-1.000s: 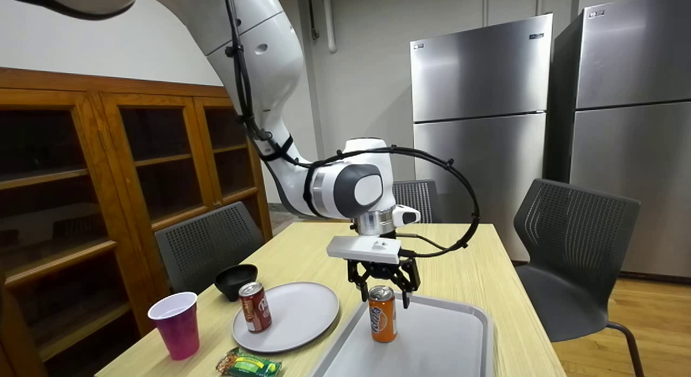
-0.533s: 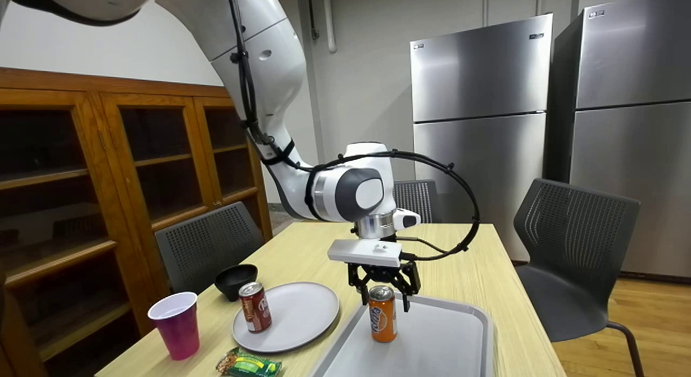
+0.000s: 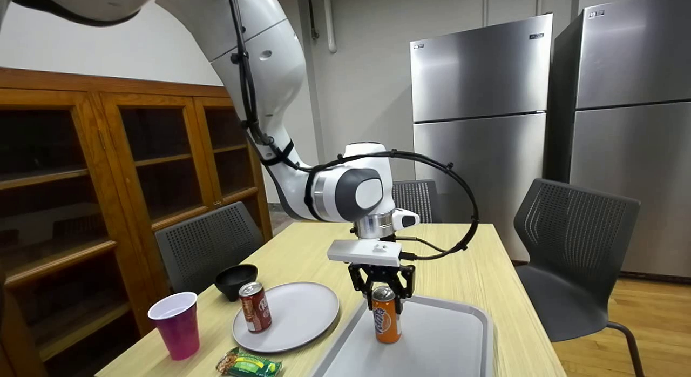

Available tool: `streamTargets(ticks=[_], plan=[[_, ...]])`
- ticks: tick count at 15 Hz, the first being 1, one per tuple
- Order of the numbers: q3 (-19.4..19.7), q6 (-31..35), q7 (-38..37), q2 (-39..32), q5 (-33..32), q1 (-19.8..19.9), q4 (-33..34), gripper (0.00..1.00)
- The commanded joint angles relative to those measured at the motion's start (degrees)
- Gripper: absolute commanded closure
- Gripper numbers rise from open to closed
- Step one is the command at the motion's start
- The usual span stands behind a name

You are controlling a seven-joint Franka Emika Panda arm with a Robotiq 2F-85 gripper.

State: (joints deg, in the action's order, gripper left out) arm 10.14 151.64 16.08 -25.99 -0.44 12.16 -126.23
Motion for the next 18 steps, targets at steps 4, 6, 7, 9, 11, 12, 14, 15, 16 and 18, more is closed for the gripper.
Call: streamTargets(ticks=[4,6,7,9,11,12,14,15,16,18], plan=[[-1.08,-0.38,0.37,1.96,-1.24,1.32,-0.59,0.62],[-1.29,-1.04,0.32,3.40,-0.55,1.58,-0.97,0.62],[-1.29,-1.93,0.02,3.83,-0.34,1.54,-0.83,0.62],[-0.76,-2.92,-1.30,4.70,-0.74,0.85,-0.66,0.62],[-0.47,-3.90,-2.09,5.79,-1.10,0.29,-0.84,0.62],[-0.35,-4.61,-2.74,6.16,-1.16,-0.02,-0.79,0.62],[-0.33,-5.83,-4.31,6.76,-1.12,-0.70,-0.64,0.62],[-0.46,-6.25,-4.88,7.08,-1.04,-0.97,-0.63,0.62],[-0.58,-6.57,-5.46,7.39,-1.04,-1.33,-0.68,0.62],[-1.01,-6.96,-6.55,7.94,-1.03,-2.27,-0.77,0.62]])
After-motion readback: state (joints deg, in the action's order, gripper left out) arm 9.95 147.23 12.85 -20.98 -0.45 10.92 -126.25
